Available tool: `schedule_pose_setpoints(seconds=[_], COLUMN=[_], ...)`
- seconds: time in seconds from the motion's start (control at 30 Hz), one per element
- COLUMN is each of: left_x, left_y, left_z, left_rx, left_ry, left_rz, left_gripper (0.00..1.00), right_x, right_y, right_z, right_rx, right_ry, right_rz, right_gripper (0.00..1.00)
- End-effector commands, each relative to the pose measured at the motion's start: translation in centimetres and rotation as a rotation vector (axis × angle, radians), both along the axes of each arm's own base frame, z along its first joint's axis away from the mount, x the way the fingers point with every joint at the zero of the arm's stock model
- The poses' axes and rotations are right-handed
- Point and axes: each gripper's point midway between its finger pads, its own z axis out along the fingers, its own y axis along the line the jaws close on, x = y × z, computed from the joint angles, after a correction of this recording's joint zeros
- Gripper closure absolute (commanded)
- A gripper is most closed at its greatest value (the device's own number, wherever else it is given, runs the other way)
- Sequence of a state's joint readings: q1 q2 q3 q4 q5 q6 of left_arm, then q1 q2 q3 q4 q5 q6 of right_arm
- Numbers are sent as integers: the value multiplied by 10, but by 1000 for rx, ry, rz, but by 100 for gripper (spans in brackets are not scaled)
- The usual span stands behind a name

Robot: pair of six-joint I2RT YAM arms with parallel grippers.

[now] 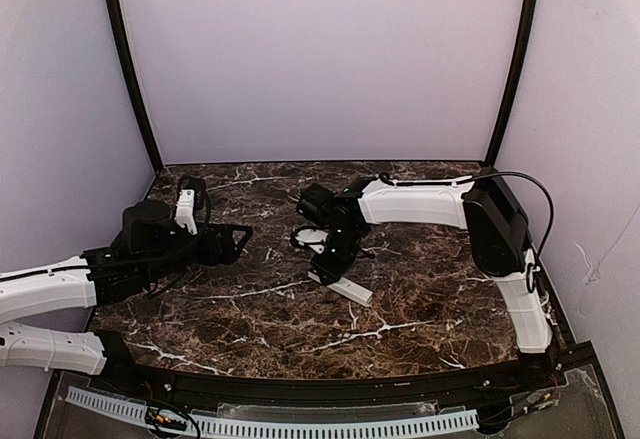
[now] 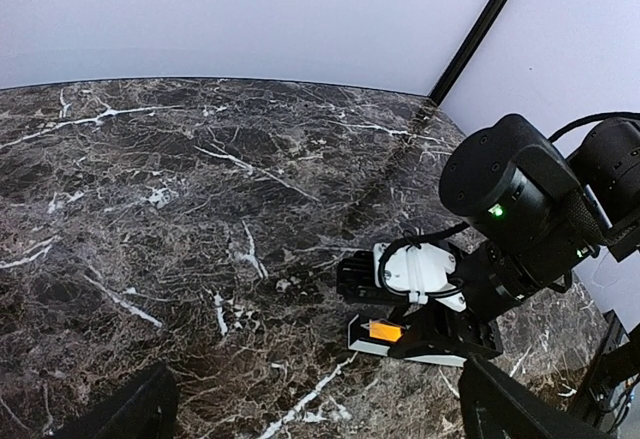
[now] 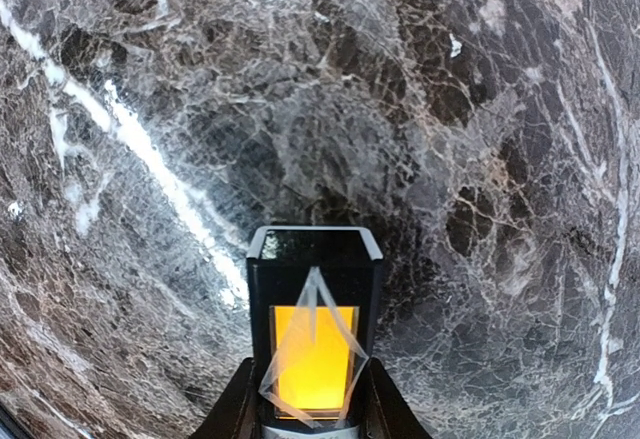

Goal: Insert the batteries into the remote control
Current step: Place the remote control at the center of the board, then reset both arms

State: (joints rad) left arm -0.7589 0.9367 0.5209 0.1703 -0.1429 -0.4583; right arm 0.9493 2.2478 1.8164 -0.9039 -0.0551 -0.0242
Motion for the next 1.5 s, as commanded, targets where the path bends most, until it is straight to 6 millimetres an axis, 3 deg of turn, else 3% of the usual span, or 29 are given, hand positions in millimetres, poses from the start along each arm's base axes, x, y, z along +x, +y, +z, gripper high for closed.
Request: schedule_pose_setpoints(seconds=[0.0, 0.07, 0.23, 0.33, 0.37, 0.47, 0.53, 0.67, 0.87, 1.0, 1.13, 1.27, 1.37, 1.47], left_x=[2, 3, 3, 4, 6, 9, 15, 28, 56, 75, 83, 80, 77, 78], left_y=[5, 5, -2, -9, -12, -16, -21, -35, -49, -36, -18, -10, -3, 0], left_z=[-4, -6, -12, -20, -14, -19, -9, -3, -26, -51, -81, -108, -120, -118], left_rx=[25, 30, 45, 74, 71, 125, 147, 155, 94, 110, 144, 172, 202, 210], left_ry=[1, 8, 46, 91, 88, 131, 144, 233, 428, 489, 530, 558, 561, 533], left_rz=[13, 14, -6, -35, -40, -52, -61, -123, -177, -90, -7, 16, 32, 35], left_gripper=[1, 1, 1, 1, 1, 1, 1, 2, 1, 1, 1, 1, 1, 1], right_x=[-11, -12, -10, -4, -2, 7, 19, 46, 62, 61, 58, 53, 52, 52], right_y=[-7, -7, 0, 9, 12, 17, 14, -18, -98, -142, -168, -180, -182, -183], right_z=[-22, -21, -1, 26, 37, 72, 100, 145, 181, 175, 138, 101, 89, 87], right_rx=[-70, -70, -7, 97, 140, 265, 367, 536, 730, 850, 834, 793, 778, 774], right_ry=[52, 59, 34, 15, 6, -35, -76, -153, -266, -313, -274, -234, -215, -212], right_rz=[21, 21, 11, -2, -4, -16, -30, -110, -282, -407, -506, -550, -560, -561], right_gripper=[94, 84, 42, 31, 28, 24, 17, 2, 1, 1, 1, 1, 1, 1])
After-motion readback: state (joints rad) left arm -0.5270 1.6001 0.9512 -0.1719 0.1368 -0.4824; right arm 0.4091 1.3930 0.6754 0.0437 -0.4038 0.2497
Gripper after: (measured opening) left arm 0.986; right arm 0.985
